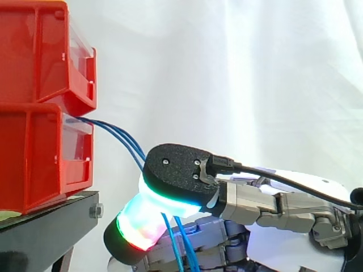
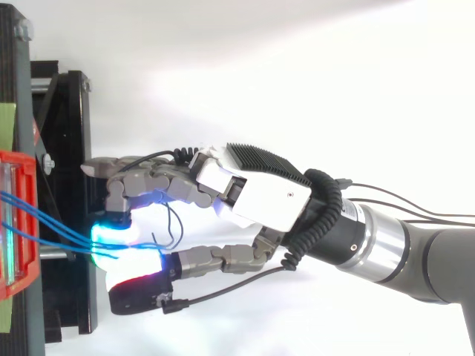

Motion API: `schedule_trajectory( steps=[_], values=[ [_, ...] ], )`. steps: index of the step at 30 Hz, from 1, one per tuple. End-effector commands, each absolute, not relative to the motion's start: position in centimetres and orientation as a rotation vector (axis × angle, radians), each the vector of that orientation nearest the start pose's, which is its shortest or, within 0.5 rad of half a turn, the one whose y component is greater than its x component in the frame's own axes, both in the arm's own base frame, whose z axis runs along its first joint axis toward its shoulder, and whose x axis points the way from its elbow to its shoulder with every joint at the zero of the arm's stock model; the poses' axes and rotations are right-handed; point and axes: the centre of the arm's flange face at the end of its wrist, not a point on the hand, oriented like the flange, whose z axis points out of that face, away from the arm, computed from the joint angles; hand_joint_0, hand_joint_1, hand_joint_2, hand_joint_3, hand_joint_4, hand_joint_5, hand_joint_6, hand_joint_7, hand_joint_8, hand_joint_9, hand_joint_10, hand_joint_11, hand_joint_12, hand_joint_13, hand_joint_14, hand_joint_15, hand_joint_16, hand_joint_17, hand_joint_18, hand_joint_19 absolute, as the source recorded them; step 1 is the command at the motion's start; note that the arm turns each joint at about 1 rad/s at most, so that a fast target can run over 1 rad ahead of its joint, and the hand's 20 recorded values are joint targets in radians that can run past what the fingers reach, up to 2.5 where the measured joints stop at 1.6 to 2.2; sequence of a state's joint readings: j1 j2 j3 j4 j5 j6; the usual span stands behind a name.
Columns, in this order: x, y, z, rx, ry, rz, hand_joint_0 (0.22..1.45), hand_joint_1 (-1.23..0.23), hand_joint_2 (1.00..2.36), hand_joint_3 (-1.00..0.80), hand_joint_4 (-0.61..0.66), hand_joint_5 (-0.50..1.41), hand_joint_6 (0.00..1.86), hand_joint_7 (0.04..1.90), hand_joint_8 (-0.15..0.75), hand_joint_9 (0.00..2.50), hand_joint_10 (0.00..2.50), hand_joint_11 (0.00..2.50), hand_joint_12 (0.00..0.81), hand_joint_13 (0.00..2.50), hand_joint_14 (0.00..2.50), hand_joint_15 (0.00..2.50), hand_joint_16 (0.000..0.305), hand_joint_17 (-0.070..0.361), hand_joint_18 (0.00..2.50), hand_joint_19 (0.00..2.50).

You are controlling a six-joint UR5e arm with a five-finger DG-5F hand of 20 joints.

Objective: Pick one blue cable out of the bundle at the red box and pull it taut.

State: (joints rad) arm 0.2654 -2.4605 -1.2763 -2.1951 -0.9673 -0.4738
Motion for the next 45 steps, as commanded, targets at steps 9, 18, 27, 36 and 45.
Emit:
schedule_trajectory(
  steps=[9,18,27,36,45],
  values=[
    [78.94,1.59,14.49,0.981,0.890,0.801,0.52,-0.58,1.00,-0.43,0.31,-0.07,0.50,1.26,0.350,0.89,0.02,0.60,0.411,0.36,0.00,0.08,0.050,0.112,0.30,0.13],
    [78.95,1.24,14.61,0.983,0.886,0.801,0.51,-0.52,1.00,-0.44,0.42,-0.08,0.50,1.07,0.346,0.89,0.01,0.57,0.413,0.35,0.00,0.08,0.051,0.115,0.28,0.14],
    [78.96,1.14,14.60,0.982,0.888,0.803,0.51,-0.49,1.01,-0.40,0.50,-0.08,0.50,0.91,0.328,0.87,0.01,0.47,0.410,0.34,0.00,0.07,0.052,0.117,0.26,0.16],
    [78.96,1.16,14.60,0.988,0.883,0.814,0.54,-0.59,1.01,-0.31,0.44,-0.08,0.50,1.00,0.332,0.88,0.02,0.52,0.405,0.34,0.00,0.08,0.050,0.113,0.25,0.16],
    [78.96,1.16,14.60,0.990,0.881,0.818,0.54,-0.67,1.01,-0.34,0.34,-0.08,0.50,1.14,0.350,0.87,0.02,0.57,0.409,0.35,0.00,0.08,0.050,0.113,0.28,0.16]
  ],
)
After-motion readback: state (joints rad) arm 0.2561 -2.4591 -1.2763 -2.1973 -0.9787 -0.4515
